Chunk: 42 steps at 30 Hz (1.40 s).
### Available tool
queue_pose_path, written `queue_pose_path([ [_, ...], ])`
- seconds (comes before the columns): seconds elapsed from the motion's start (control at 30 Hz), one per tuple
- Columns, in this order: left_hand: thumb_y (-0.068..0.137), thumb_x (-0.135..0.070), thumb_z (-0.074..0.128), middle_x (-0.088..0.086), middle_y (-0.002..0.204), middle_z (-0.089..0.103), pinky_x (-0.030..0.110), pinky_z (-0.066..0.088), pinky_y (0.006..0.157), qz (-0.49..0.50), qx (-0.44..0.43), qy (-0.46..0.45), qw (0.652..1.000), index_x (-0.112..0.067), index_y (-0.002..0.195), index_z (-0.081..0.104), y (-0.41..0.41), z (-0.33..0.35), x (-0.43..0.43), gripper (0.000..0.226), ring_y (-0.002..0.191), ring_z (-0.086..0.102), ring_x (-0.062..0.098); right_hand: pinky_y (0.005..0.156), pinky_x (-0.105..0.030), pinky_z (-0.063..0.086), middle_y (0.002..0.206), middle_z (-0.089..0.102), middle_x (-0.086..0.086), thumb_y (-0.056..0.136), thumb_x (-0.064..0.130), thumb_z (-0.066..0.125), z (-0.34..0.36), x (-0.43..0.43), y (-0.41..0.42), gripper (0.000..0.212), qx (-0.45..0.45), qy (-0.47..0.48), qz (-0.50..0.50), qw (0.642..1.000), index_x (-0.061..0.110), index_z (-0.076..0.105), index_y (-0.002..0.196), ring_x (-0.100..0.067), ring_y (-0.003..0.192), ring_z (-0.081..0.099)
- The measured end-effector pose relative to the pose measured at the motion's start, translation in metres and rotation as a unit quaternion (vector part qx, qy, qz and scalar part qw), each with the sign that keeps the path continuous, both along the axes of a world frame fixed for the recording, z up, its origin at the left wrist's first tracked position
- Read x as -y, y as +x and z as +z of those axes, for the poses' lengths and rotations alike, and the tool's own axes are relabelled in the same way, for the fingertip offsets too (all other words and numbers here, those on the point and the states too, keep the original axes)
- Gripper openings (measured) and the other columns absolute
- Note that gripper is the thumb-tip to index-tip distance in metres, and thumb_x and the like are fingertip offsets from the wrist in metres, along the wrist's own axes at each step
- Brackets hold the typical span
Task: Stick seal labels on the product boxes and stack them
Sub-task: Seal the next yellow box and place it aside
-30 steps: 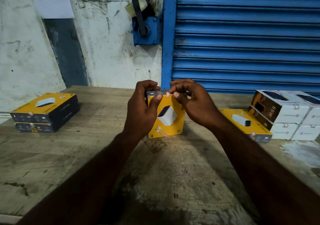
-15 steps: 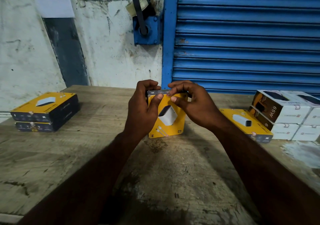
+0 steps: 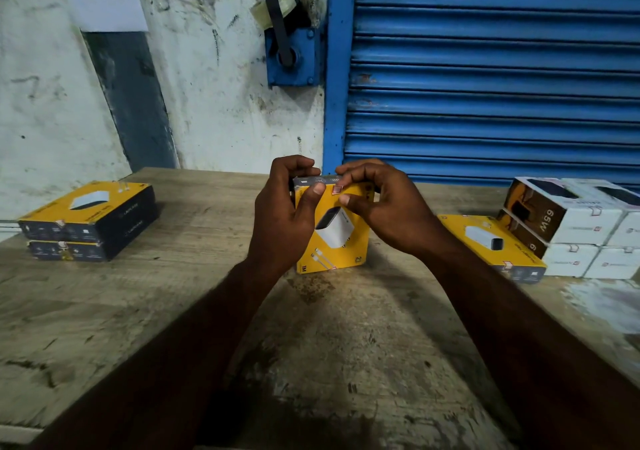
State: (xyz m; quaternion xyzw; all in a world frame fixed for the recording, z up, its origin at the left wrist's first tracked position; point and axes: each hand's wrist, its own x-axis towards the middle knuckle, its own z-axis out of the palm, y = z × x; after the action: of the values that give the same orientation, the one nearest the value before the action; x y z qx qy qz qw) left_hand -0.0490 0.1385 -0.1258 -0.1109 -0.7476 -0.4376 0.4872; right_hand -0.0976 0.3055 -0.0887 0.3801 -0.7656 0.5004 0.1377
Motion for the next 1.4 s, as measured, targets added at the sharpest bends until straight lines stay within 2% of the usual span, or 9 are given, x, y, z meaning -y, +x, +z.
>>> queue_pose_path([
  [0.17, 0.096, -0.019, 0.063, -0.002, 0.115, 0.065, 0.037, 0.057, 0.086, 0.001, -0.006, -0.005, 1.0, -0.012, 0.121, 0.053, 0.0, 0.0, -0.001, 0.028, 0.104, 0.066, 0.01, 0.105, -0.041, 0.046, 0.119, 0.068, 0.001, 0.084, 0.005, 0.078, 0.0, 0.001, -0.001, 0.023, -0.006, -0.006, -0.005, 1.0, 0.026, 0.071, 0.089, -0.016, 0.119, 0.059],
  [0.33, 0.096, -0.018, 0.064, -0.001, 0.116, 0.065, 0.038, 0.057, 0.085, -0.001, -0.009, -0.005, 1.0, -0.013, 0.121, 0.052, 0.0, 0.0, -0.001, 0.028, 0.104, 0.067, 0.011, 0.105, -0.039, 0.046, 0.116, 0.069, 0.001, 0.084, 0.011, 0.079, -0.003, 0.003, -0.003, 0.014, -0.001, -0.026, -0.009, 1.0, 0.02, 0.072, 0.091, -0.013, 0.116, 0.061],
  [0.5, 0.096, -0.017, 0.064, -0.002, 0.115, 0.066, 0.032, 0.056, 0.085, -0.002, -0.011, -0.004, 1.0, -0.015, 0.119, 0.052, 0.0, 0.0, -0.001, 0.026, 0.103, 0.067, 0.009, 0.104, -0.043, 0.047, 0.114, 0.069, 0.004, 0.084, 0.014, 0.079, -0.005, 0.005, -0.006, 0.021, -0.012, -0.037, -0.013, 0.999, 0.032, 0.069, 0.087, -0.017, 0.116, 0.061],
  [0.67, 0.096, -0.015, 0.064, -0.002, 0.114, 0.065, 0.027, 0.054, 0.084, -0.002, -0.013, -0.004, 1.0, -0.012, 0.119, 0.053, 0.0, 0.0, -0.001, 0.026, 0.102, 0.066, 0.009, 0.102, -0.041, 0.047, 0.113, 0.069, 0.005, 0.084, 0.015, 0.079, -0.007, 0.006, -0.007, 0.013, -0.019, -0.03, -0.024, 0.999, 0.024, 0.071, 0.088, -0.015, 0.114, 0.061],
  [0.93, 0.095, -0.014, 0.065, -0.003, 0.114, 0.065, 0.025, 0.054, 0.085, -0.006, -0.013, 0.001, 1.0, -0.011, 0.119, 0.053, 0.0, 0.0, -0.001, 0.027, 0.103, 0.066, 0.008, 0.1, -0.046, 0.047, 0.11, 0.07, 0.007, 0.083, 0.019, 0.079, -0.007, 0.008, -0.009, 0.012, -0.034, -0.033, -0.034, 0.998, 0.026, 0.071, 0.087, -0.015, 0.112, 0.062],
  [1.03, 0.095, -0.014, 0.065, -0.005, 0.113, 0.065, 0.027, 0.054, 0.086, -0.005, -0.013, 0.001, 1.0, -0.016, 0.118, 0.052, 0.001, 0.0, -0.002, 0.026, 0.102, 0.066, 0.007, 0.1, -0.049, 0.048, 0.109, 0.07, 0.009, 0.082, 0.023, 0.078, -0.007, 0.008, -0.01, 0.01, -0.038, -0.032, -0.032, 0.998, 0.027, 0.071, 0.087, -0.015, 0.112, 0.062],
  [1.2, 0.094, -0.018, 0.064, -0.002, 0.108, 0.067, 0.039, 0.057, 0.083, -0.004, -0.007, 0.01, 1.0, -0.022, 0.113, 0.051, 0.001, -0.001, -0.002, 0.023, 0.1, 0.067, 0.01, 0.099, -0.049, 0.049, 0.109, 0.07, 0.01, 0.078, 0.034, 0.074, -0.006, 0.008, -0.01, 0.01, -0.037, -0.035, -0.027, 0.998, 0.032, 0.069, 0.087, -0.016, 0.112, 0.062],
  [1.4, 0.094, -0.02, 0.064, 0.001, 0.107, 0.068, 0.032, 0.056, 0.083, -0.003, -0.001, -0.008, 1.0, -0.019, 0.112, 0.049, 0.002, 0.002, 0.001, 0.024, 0.099, 0.067, 0.008, 0.097, -0.049, 0.05, 0.109, 0.07, 0.008, 0.077, 0.036, 0.074, -0.007, 0.008, -0.011, 0.012, -0.036, -0.038, -0.024, 0.998, 0.032, 0.069, 0.088, -0.017, 0.112, 0.063],
])
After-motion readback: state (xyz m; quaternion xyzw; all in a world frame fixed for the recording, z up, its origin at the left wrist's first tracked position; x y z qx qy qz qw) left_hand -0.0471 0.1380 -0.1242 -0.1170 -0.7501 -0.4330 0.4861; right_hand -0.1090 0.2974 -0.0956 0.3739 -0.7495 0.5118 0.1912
